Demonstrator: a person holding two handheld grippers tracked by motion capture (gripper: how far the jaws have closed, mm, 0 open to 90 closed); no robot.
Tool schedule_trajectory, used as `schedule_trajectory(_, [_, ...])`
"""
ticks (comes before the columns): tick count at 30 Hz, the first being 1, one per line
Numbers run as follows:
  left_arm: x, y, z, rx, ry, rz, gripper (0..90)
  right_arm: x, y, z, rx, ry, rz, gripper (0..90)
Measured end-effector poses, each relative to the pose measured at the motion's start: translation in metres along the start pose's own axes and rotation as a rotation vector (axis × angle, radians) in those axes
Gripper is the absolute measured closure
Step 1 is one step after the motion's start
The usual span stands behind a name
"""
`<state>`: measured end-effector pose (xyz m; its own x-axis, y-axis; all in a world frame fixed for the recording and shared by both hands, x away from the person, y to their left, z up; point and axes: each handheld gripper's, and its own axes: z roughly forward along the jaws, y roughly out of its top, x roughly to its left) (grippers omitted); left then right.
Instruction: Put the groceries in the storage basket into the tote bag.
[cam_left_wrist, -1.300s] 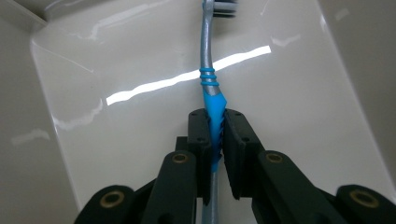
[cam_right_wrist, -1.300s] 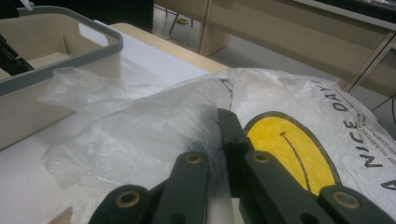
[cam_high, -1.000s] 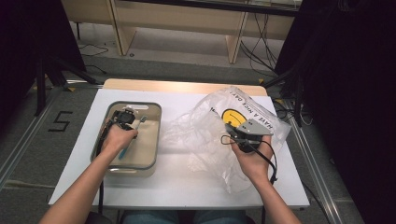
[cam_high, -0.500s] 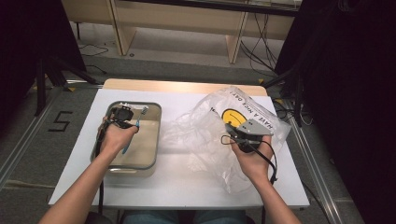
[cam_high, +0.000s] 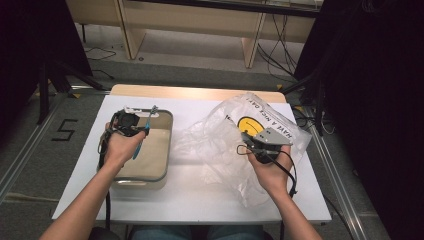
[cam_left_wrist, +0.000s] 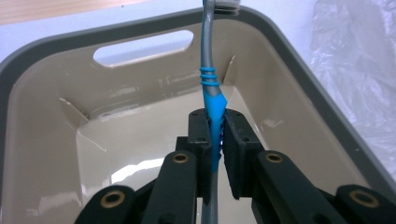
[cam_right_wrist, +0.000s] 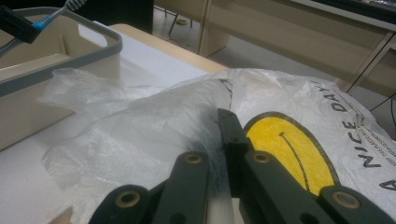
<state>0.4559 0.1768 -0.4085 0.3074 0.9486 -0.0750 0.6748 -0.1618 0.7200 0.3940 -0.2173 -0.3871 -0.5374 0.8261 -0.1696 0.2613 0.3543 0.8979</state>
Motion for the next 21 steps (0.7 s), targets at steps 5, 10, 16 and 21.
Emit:
schedule_trajectory(5, [-0.005,0.002,-0.006,-0.02,-0.012,0.01,81.3,0.0,0.0,0.0,0.001,0.001,0.0,90.0])
schedule_trajectory(10, [-0.008,0.005,-0.01,-0.04,-0.021,0.016,81.3,0.0,0.0,0.0,0.0,0.001,0.001,90.0])
schedule_trajectory(16, [-0.015,0.008,-0.02,-0.083,-0.039,0.022,81.3,0.0,0.0,0.0,0.0,0.002,0.001,90.0])
schedule_trajectory(21, [-0.025,0.012,-0.029,-0.112,-0.063,0.039,81.3,0.0,0.0,0.0,0.0,0.003,0.001,90.0])
